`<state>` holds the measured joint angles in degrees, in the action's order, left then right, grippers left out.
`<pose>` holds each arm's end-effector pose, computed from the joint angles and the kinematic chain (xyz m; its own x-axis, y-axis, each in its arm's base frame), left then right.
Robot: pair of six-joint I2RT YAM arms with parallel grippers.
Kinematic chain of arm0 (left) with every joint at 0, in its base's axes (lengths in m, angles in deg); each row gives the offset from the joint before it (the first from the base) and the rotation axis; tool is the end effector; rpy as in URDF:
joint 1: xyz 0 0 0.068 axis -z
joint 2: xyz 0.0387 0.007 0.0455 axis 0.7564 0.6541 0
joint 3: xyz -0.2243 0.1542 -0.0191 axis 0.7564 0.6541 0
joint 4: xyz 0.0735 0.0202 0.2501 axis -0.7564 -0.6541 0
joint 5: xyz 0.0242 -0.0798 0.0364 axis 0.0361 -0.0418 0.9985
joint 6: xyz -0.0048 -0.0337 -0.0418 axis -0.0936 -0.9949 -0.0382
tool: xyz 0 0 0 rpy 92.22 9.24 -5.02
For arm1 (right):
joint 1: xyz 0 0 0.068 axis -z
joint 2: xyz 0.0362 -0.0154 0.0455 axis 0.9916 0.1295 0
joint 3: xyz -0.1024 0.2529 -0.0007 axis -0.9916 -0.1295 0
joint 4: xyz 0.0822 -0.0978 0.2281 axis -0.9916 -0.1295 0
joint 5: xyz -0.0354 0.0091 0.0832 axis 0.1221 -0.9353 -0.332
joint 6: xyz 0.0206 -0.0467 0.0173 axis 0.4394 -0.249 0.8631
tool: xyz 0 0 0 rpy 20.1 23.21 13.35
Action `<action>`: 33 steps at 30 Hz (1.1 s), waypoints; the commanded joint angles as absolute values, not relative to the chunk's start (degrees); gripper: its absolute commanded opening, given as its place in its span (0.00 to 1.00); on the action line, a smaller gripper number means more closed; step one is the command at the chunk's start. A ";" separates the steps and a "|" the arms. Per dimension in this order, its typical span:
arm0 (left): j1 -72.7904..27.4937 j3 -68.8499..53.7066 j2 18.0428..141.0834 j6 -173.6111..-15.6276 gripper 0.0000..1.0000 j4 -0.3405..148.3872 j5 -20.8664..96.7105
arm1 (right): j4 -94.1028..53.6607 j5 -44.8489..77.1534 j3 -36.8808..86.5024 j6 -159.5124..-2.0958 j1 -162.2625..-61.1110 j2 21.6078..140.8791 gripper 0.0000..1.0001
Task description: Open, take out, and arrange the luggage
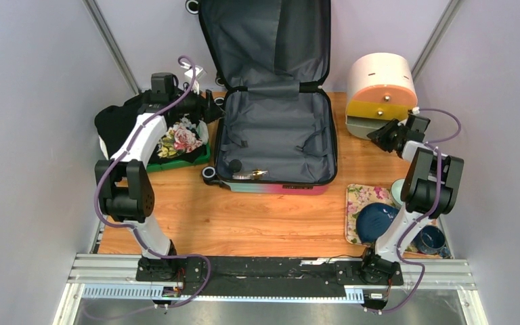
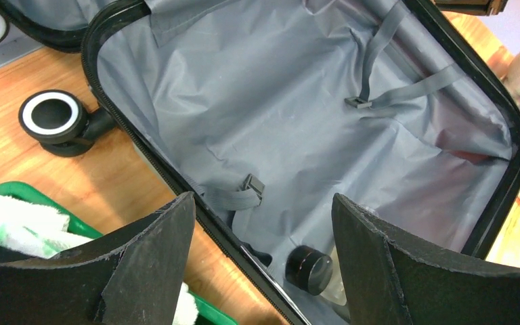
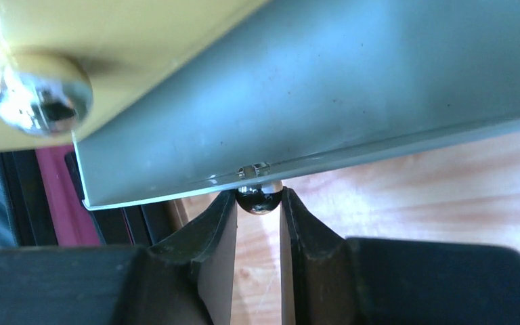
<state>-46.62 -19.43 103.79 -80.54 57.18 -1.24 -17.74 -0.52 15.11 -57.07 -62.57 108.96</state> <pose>0.3995 -0.0439 0.3162 -0.4752 0.0505 -0.8784 0.6861 0.6463 -0.3341 0.3864 -0.1249 0.1710 -0.5210 0.6823 -0.5129 0.3299 0.7151 0.6163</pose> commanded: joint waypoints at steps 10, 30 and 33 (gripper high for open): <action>-37.82 -28.11 106.89 -52.22 0.85 33.63 3.11 | -21.36 -5.47 5.25 -61.51 -61.91 98.51 0.40; -24.36 -37.45 119.20 -24.24 0.88 6.25 24.73 | -39.66 -8.29 12.63 -70.66 -61.64 89.20 0.80; -24.28 -33.67 119.12 -26.17 0.87 11.86 26.75 | -40.37 -8.46 12.90 -70.83 -61.64 88.67 0.81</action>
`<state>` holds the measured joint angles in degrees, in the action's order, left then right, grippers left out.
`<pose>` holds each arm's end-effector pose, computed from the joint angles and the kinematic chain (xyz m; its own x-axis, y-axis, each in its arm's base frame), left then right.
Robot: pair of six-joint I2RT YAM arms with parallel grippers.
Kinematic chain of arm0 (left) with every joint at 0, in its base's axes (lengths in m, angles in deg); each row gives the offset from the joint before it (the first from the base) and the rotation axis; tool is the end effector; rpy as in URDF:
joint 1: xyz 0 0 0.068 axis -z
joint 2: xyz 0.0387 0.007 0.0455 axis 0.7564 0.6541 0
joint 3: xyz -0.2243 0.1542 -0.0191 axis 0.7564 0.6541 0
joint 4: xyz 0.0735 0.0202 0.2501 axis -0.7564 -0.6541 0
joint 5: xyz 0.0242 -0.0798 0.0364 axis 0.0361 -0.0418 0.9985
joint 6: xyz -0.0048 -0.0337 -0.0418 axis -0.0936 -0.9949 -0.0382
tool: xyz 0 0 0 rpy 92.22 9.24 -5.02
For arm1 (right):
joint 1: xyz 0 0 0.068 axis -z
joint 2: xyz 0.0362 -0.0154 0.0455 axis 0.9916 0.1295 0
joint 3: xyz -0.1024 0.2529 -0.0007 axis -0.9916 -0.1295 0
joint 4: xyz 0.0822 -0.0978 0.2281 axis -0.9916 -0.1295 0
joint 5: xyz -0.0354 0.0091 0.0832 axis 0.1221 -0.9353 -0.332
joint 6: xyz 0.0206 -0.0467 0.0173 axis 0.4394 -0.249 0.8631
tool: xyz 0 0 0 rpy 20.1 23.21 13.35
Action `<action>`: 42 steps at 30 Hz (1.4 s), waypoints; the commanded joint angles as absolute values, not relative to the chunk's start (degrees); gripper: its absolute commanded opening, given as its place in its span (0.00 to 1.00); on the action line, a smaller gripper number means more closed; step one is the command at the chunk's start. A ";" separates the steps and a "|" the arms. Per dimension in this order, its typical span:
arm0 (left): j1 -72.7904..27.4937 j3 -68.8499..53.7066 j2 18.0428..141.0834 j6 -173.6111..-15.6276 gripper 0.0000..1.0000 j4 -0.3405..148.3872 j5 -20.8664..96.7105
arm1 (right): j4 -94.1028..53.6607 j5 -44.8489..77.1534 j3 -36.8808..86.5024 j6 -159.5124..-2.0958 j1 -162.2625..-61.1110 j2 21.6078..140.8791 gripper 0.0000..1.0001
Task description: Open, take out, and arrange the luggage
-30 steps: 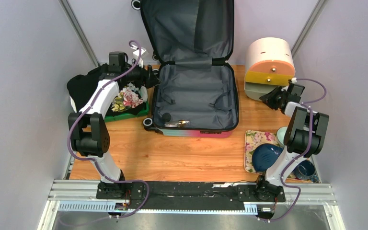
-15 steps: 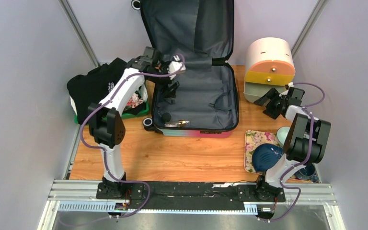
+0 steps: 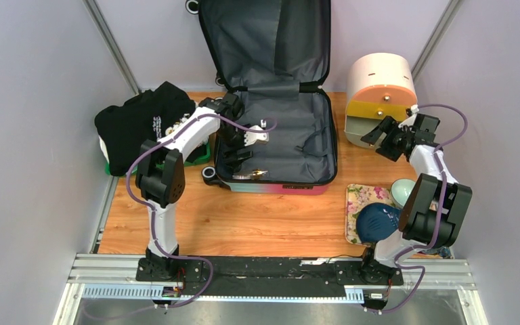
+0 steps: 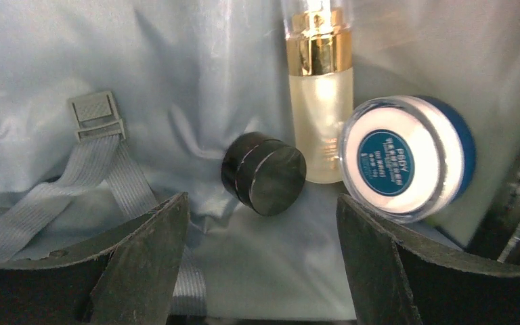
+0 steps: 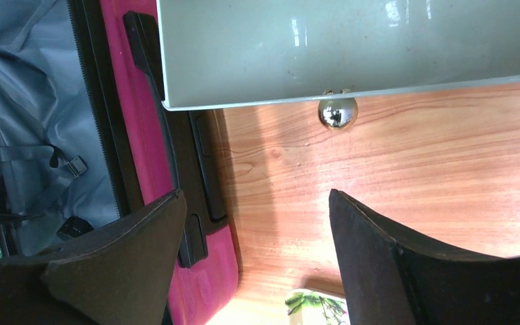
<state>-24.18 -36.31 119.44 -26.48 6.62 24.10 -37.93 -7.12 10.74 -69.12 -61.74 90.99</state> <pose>0.3608 -0.1828 0.2443 -0.1141 0.9061 -0.4074 0.9934 0.1007 -0.0543 0.3219 -0.1028 0.2329 -0.6604 0.5423 -0.5195 0.2008 0.7941 0.5737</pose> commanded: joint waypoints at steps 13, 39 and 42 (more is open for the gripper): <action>-24.19 -22.68 117.80 -28.72 0.82 24.89 29.04 | -42.92 -7.93 15.97 -70.92 -61.47 89.81 0.81; -24.19 -52.39 134.94 -69.82 0.28 37.80 11.91 | -48.98 -7.94 18.61 -75.66 -63.04 84.02 0.81; -24.19 -47.31 134.32 -84.59 0.26 45.27 9.63 | -49.77 -7.67 19.31 -77.42 -64.19 83.05 0.81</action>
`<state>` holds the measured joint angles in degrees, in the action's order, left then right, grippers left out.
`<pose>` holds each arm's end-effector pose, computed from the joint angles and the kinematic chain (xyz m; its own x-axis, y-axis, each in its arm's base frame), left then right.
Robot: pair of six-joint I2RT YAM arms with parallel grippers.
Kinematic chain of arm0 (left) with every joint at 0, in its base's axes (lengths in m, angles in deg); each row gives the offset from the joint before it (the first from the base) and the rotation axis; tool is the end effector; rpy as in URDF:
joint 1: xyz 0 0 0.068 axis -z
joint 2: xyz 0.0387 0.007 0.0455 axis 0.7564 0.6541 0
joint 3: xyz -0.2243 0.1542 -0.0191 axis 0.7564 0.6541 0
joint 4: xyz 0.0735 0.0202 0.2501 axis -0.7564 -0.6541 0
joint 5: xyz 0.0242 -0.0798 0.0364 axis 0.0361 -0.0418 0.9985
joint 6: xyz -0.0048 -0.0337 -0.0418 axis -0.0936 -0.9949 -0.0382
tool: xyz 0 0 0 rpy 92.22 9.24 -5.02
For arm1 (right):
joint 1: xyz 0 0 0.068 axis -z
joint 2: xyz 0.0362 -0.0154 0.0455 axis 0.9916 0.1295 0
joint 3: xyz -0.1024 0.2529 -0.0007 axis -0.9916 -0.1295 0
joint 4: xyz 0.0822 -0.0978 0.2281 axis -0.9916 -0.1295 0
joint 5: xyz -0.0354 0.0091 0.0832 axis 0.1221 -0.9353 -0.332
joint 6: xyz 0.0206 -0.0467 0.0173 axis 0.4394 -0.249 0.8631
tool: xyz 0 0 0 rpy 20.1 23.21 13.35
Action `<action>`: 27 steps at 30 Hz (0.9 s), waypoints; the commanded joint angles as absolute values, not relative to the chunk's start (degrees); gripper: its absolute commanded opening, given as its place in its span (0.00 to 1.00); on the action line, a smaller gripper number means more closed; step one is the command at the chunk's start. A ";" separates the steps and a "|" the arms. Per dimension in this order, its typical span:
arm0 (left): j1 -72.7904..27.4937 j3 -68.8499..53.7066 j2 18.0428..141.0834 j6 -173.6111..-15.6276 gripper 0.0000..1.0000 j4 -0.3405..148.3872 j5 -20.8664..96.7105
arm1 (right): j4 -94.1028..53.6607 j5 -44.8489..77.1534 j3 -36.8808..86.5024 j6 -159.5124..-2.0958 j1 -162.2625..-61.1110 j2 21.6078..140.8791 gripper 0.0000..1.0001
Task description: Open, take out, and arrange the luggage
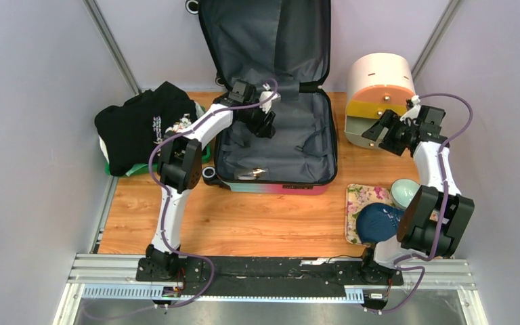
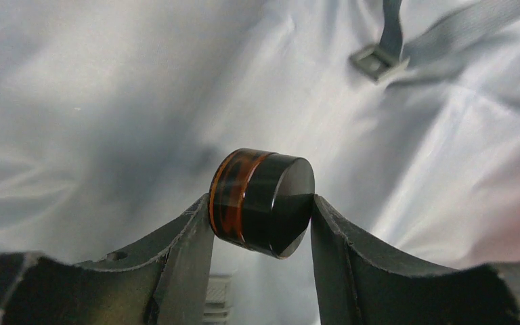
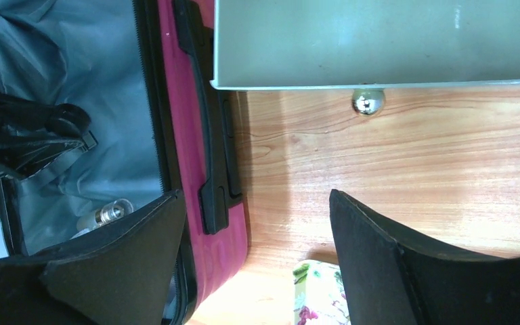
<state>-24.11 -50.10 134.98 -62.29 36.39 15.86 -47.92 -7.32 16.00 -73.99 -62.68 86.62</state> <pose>0.4542 -0.2320 0.2208 -0.4345 0.5405 -0.7205 0.8588 0.4898 -0.1505 0.3115 -0.0930 0.2737 -0.6866 0.4627 -0.5607 0.1309 0.8374 0.5307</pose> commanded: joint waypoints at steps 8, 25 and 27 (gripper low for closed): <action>-24.19 -39.64 133.45 -104.30 0.17 56.44 3.92 | -47.23 -7.49 20.54 -87.33 -71.91 80.32 0.80; -24.27 -27.52 122.11 -112.31 0.16 75.60 -14.28 | -36.49 -31.31 20.37 -126.86 -91.60 83.92 0.79; -24.10 -25.42 120.62 -112.31 0.16 77.19 -14.90 | -38.34 -31.14 20.11 -129.88 -93.01 84.10 0.79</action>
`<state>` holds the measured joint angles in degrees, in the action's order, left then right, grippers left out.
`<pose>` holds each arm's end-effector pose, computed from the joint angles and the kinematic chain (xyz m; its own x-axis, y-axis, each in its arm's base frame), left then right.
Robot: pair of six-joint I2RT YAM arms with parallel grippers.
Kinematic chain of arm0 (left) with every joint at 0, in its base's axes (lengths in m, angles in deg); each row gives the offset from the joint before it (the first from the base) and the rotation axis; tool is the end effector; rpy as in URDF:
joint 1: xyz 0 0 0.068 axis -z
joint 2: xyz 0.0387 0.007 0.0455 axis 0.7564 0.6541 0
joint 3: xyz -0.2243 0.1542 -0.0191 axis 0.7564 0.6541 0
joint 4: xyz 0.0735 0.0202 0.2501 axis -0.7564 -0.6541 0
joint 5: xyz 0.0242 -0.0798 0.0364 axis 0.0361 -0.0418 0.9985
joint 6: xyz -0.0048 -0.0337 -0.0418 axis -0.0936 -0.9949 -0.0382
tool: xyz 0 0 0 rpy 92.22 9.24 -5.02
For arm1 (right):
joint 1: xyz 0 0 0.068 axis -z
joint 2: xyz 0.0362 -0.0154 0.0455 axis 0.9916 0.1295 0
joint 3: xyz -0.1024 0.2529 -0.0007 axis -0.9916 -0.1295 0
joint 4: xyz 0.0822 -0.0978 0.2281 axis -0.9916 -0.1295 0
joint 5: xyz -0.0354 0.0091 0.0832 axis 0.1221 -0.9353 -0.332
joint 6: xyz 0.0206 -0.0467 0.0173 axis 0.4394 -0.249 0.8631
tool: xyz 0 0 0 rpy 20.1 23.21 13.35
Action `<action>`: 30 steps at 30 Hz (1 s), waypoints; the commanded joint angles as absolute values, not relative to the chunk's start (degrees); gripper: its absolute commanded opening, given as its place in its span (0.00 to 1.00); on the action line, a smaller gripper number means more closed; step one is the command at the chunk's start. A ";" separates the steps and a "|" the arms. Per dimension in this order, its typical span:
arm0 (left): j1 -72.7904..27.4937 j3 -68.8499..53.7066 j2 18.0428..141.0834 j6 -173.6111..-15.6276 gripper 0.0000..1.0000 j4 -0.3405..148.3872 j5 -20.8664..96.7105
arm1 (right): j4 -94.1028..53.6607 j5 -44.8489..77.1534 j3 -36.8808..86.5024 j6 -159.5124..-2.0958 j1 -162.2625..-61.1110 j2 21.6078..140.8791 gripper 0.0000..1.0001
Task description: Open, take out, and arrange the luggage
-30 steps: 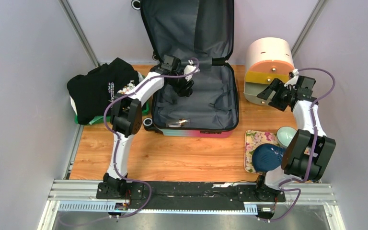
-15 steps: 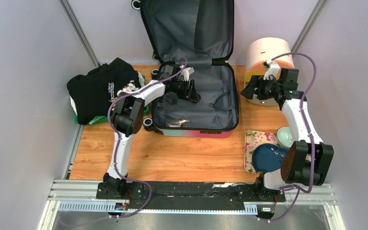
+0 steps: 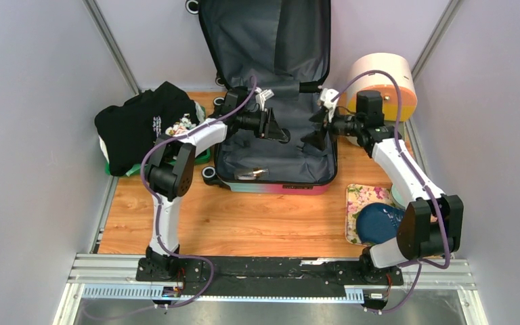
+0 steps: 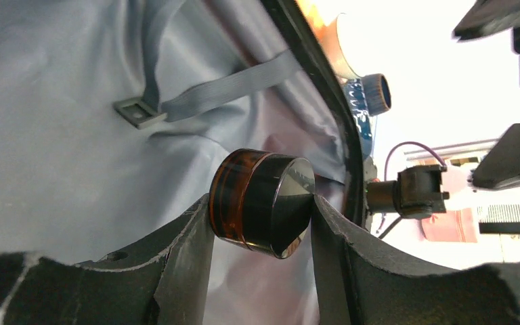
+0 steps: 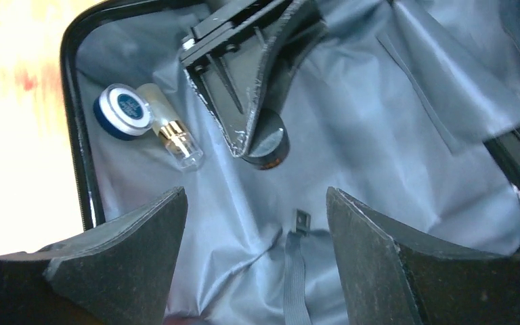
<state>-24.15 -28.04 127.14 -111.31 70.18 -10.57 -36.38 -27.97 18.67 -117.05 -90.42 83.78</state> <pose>0.4268 -0.2319 0.2134 -0.8379 0.1041 -0.5358 0.5416 0.2802 -0.7926 0.3184 0.0722 0.3250 -0.0731 -0.3172 -0.9455 -0.9052 0.4191 -0.0706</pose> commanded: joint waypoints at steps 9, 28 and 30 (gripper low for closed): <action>-23.40 -20.39 117.62 -112.66 0.15 84.75 -18.67 | -37.73 -28.94 19.23 -136.56 -96.71 86.20 0.78; -21.38 -21.80 117.01 -104.05 0.15 77.19 -25.27 | -46.96 -29.47 22.48 -152.13 -101.10 89.20 0.79; -21.37 -21.89 116.92 -103.96 0.15 76.76 -26.15 | -47.66 -29.56 22.22 -153.27 -101.54 89.11 0.78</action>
<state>-21.75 -20.20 120.91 -106.28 76.85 -22.66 -46.67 -28.67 19.89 -149.55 -100.52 89.07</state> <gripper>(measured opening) 0.578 0.787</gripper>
